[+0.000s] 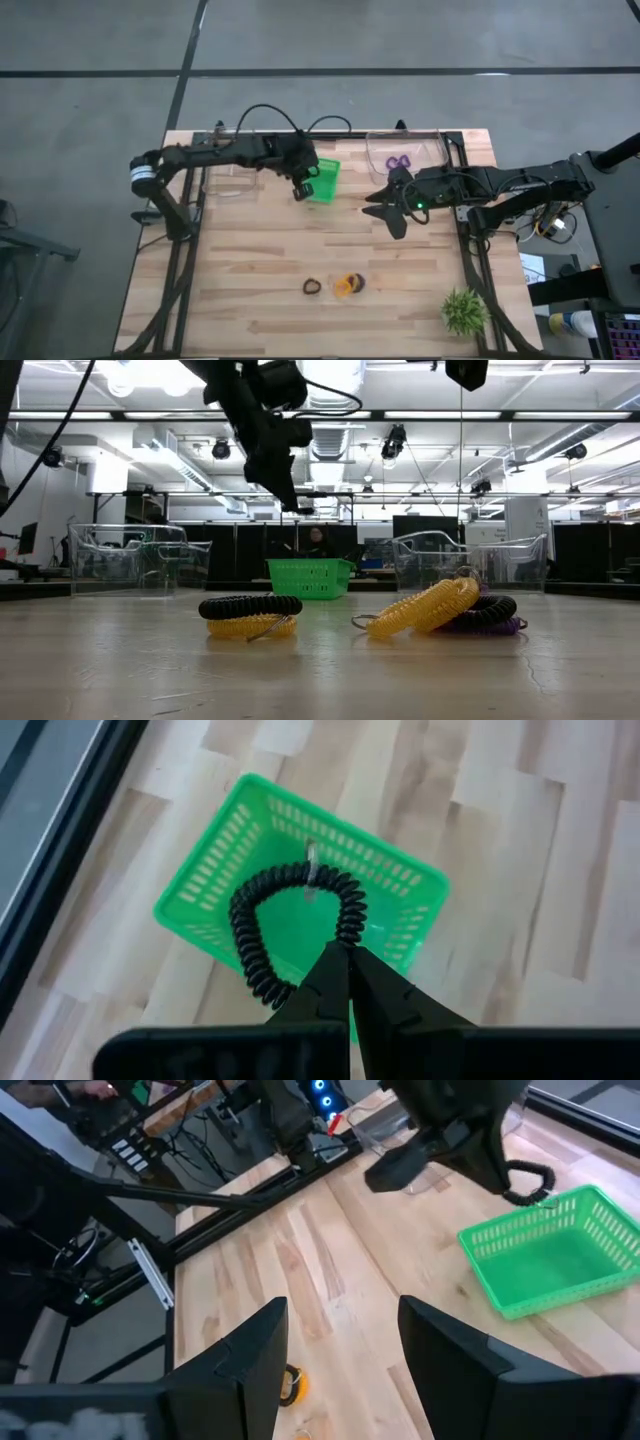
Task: Sort spring keychains
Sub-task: Put the black spring keychain into the green bin
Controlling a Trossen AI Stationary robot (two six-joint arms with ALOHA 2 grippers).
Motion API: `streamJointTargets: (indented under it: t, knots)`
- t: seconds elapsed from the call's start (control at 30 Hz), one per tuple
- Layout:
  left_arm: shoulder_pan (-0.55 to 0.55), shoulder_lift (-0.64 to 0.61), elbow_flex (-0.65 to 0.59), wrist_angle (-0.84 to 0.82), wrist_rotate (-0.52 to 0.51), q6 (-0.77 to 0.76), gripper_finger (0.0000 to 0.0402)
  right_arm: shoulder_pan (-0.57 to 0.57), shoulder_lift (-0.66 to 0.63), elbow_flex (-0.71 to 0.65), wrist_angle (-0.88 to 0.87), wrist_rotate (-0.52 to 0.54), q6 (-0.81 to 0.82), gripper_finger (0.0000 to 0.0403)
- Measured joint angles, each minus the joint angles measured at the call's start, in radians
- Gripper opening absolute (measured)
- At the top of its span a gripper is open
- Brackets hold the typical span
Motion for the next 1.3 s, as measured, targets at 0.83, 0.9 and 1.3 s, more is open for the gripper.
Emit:
streamJointTargets:
  t: [0.83, 0.9, 1.3]
  knots:
    - [0.008, 0.195, 0.0, 0.08, 0.024, -0.022, 0.0008, 0.0, 0.0, 0.0, -0.002, -0.001, -0.019, 0.0185]
    - [0.007, 0.2, 0.0, 0.081, 0.024, -0.022, 0.002, 0.0, 0.0, 0.0, -0.002, -0.002, -0.019, 0.0185]
    - [-0.007, 0.185, 0.004, 0.044, 0.046, -0.083, 0.0132, 0.0, 0.001, 0.0, -0.002, -0.003, -0.03, 0.0185]
